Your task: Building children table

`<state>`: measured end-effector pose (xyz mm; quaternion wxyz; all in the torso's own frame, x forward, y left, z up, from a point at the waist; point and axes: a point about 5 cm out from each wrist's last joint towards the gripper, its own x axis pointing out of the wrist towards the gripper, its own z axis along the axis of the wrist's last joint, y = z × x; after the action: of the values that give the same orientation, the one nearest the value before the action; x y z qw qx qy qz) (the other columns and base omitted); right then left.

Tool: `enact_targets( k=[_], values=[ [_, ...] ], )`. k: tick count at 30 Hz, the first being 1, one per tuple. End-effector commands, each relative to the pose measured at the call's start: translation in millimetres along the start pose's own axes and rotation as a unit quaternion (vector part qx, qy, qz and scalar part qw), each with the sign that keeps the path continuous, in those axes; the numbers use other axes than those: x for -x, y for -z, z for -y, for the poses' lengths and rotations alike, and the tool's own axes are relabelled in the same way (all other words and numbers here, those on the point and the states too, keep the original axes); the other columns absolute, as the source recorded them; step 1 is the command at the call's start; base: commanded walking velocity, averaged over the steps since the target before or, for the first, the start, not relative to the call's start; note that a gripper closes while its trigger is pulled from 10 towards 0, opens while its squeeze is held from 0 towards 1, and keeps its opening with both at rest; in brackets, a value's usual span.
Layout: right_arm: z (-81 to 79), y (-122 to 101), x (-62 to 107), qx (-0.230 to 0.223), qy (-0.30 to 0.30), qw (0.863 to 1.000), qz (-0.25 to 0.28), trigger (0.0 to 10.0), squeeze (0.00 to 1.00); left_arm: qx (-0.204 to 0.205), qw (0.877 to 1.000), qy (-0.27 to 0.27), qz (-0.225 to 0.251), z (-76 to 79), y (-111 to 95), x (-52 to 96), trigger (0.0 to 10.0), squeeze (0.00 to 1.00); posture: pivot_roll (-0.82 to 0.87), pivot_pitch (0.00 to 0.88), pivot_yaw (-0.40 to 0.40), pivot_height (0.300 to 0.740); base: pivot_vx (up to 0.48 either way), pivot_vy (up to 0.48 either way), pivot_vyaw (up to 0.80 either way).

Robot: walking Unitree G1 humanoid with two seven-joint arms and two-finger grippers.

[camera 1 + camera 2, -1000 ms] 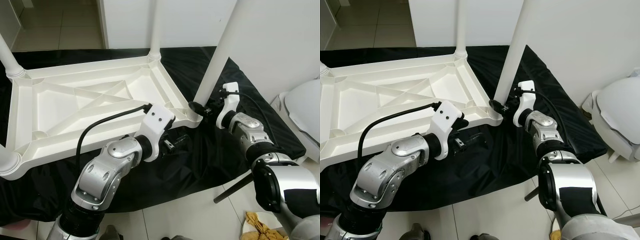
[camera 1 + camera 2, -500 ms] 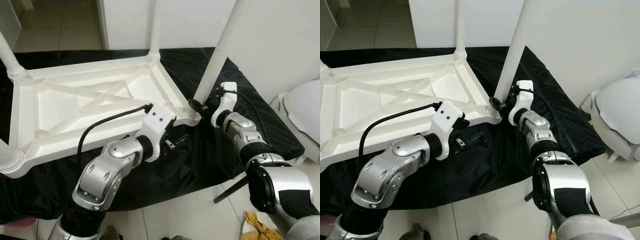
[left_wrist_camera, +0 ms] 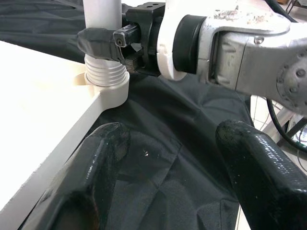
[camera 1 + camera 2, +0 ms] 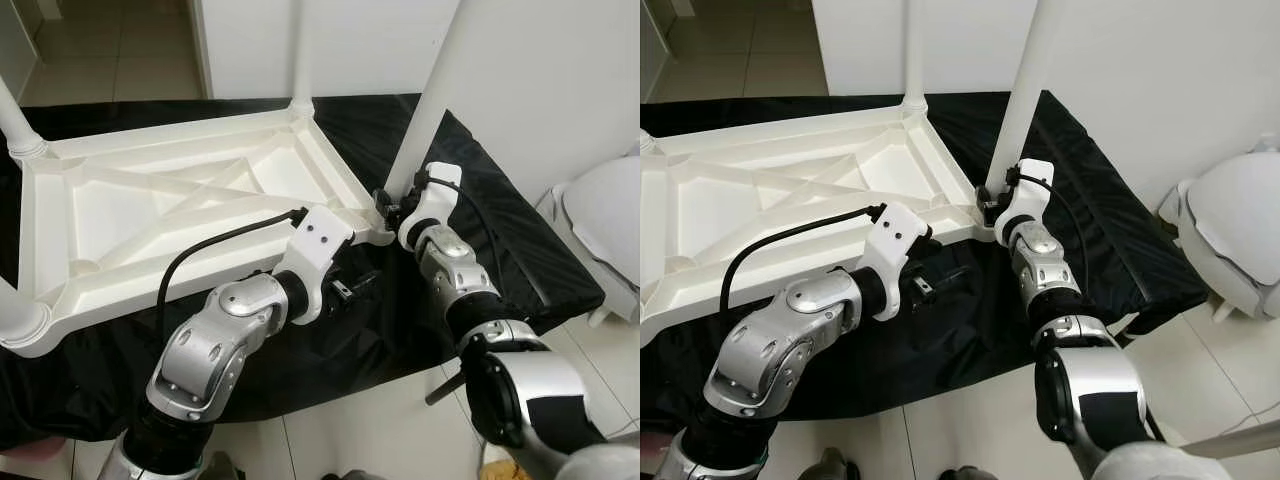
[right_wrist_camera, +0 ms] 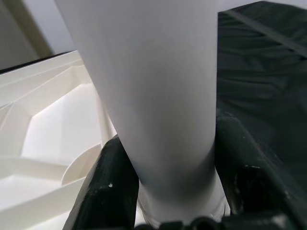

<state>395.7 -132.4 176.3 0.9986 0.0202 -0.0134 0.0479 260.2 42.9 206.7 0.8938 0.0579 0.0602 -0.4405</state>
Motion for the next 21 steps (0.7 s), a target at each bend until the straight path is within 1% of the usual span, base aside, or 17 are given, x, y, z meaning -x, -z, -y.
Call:
enact_targets(
  k=[1,2,5,6,9,10,11,14,17,21],
  values=[
    [3.5,13.6,5.5,-0.001,0.04,0.999,-0.027,0.0,0.0,0.004,1.0,-0.007,-0.002,-0.3,1.1,-1.7,10.0,0.0,0.01,0.074,-0.057,0.74,0.0,0.0,0.0],
    [3.6,13.3,6.0,0.001,0.046,0.999,-0.025,0.0,0.0,0.004,1.0,-0.007,-0.002,-0.3,1.0,-1.8,10.0,0.0,0.01,0.074,-0.057,0.74,0.0,0.0,0.0],
    [1.5,12.6,6.0,-0.002,0.03,0.999,-0.021,0.0,0.0,0.003,1.0,-0.006,-0.003,-0.2,1.0,-1.5,10.0,0.0,0.01,0.076,-0.055,0.74,0.0,0.0,0.0],
    [1.9,11.4,6.0,-0.006,0.026,1.0,-0.016,10.0,0.0,0.003,1.0,-0.006,-0.003,-0.3,1.1,-1.4,10.0,0.0,0.0,0.075,-0.054,0.74,0.0,0.0,0.0],
    [2.3,10.5,6.4,-0.009,0.025,1.0,-0.013,10.0,0.0,0.003,1.0,-0.005,-0.003,-0.4,1.1,-1.3,10.0,0.0,0.0,0.075,-0.054,0.74,0.0,0.0,0.0],
    [4.7,9.1,6.8,-0.005,0.026,1.0,-0.008,10.0,0.0,0.002,1.0,-0.006,-0.004,-0.6,1.2,-1.2,10.0,0.0,0.0,0.075,-0.055,0.74,0.0,0.0,0.0],
    [7.5,8.7,7.2,-0.007,0.028,1.0,-0.006,10.0,1.0,0.002,1.0,-0.006,-0.004,-0.6,1.3,-1.2,10.0,0.0,0.0,0.075,-0.054,0.74,0.0,0.0,0.0],
    [8.7,7.1,8.6,-0.009,0.028,1.0,0.0,10.0,1.0,0.002,1.0,-0.006,-0.004,-0.7,1.4,-1.2,10.0,0.0,0.0,0.074,-0.053,0.74,0.0,0.0,0.0],
    [9.7,4.6,10.4,-0.02,0.024,0.999,0.012,10.0,1.0,0.002,1.0,-0.007,-0.005,-1.0,2.1,-1.4,10.0,0.0,0.0,0.073,-0.053,0.74,0.0,0.0,0.0],
    [10.2,0.8,13.7,-0.016,0.027,0.999,0.023,10.0,1.0,0.003,1.0,-0.008,-0.005,-1.6,2.5,-1.8,10.0,0.0,0.0,0.07,-0.055,0.74,0.0,0.0,0.0]
  ],
)
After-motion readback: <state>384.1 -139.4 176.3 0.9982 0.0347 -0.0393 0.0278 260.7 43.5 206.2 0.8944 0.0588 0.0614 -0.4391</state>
